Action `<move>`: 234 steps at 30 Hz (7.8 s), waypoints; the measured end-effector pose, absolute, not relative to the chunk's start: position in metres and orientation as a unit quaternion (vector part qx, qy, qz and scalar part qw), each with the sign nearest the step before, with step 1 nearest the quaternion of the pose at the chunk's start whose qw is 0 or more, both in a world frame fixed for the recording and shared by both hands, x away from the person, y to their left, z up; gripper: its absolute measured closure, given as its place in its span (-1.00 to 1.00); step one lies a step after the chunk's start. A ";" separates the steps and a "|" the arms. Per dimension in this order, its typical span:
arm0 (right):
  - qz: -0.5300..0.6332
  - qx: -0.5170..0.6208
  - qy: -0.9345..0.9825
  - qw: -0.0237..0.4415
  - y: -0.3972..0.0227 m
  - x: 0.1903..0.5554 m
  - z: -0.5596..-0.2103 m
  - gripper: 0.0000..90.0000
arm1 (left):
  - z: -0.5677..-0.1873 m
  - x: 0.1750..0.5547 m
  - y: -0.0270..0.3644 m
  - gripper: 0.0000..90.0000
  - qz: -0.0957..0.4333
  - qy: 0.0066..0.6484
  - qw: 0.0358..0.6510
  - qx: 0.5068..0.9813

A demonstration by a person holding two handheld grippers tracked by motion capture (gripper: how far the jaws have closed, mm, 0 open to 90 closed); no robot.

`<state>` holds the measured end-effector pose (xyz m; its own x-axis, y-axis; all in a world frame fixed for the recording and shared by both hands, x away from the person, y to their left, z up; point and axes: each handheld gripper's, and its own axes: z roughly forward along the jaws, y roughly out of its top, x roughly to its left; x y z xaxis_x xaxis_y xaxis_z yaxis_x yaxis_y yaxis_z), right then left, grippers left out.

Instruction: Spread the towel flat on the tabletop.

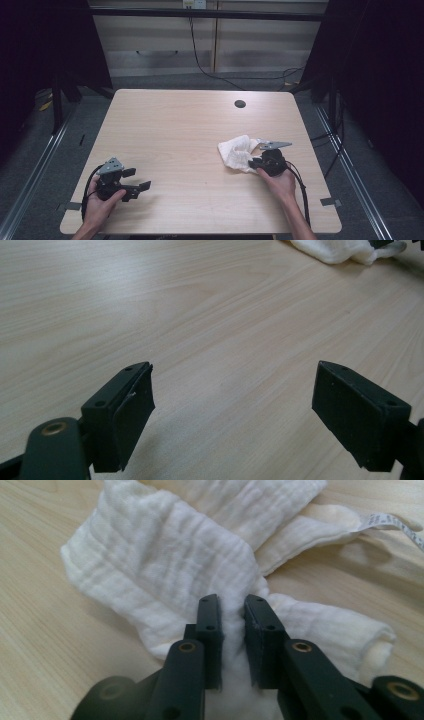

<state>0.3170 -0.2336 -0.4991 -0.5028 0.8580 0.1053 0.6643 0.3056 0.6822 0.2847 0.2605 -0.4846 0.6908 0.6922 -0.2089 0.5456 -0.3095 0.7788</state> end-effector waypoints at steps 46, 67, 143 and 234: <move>0.388 0.335 0.859 0.028 -0.129 0.298 -0.500 0.80 | -0.463 0.322 0.190 -0.09 0.064 0.328 0.452 0.827; 0.396 0.312 0.863 0.027 -0.117 0.295 -0.501 0.73 | -0.502 0.317 0.173 0.74 0.066 0.284 0.390 0.873; 0.443 0.377 0.809 0.082 -0.186 0.304 -0.478 0.96 | -0.481 0.336 0.199 1.00 0.044 0.323 0.443 0.835; 0.491 0.374 0.769 0.165 -0.201 0.358 -0.375 0.96 | -0.372 0.357 0.245 1.00 0.129 0.340 0.562 0.743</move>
